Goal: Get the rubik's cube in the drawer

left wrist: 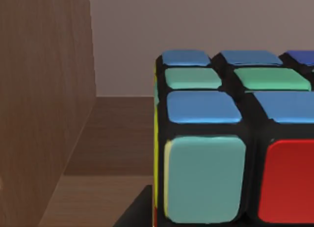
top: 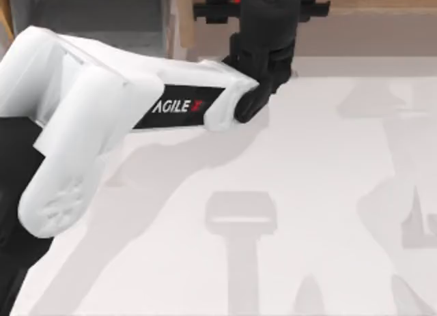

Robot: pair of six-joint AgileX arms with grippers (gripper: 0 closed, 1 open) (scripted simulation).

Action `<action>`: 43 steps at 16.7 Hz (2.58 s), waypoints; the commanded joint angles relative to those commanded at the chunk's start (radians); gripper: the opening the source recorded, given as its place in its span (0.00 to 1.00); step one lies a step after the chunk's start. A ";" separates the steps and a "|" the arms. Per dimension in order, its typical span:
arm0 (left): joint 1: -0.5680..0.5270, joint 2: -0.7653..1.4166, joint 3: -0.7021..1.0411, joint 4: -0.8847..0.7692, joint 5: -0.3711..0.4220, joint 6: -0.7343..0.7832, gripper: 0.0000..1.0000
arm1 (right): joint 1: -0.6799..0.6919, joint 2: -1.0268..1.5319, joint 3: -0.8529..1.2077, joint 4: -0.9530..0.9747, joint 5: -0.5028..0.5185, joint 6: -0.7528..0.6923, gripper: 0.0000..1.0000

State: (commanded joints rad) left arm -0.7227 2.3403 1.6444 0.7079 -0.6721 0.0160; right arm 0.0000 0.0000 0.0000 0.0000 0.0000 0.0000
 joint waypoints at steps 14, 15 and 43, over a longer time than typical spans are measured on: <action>-0.058 -0.051 0.167 -0.351 0.149 0.132 0.00 | 0.000 0.000 0.000 0.000 0.000 0.000 1.00; -0.075 -0.057 0.187 -0.402 0.175 0.151 0.00 | 0.000 0.000 0.000 0.000 0.000 0.000 1.00; 0.399 -0.081 0.840 -2.186 0.668 0.403 0.00 | 0.000 0.000 0.000 0.000 0.000 0.000 1.00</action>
State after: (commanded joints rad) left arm -0.3239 2.2595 2.4841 -1.4783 -0.0039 0.4189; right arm 0.0000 0.0000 0.0000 0.0000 0.0000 0.0000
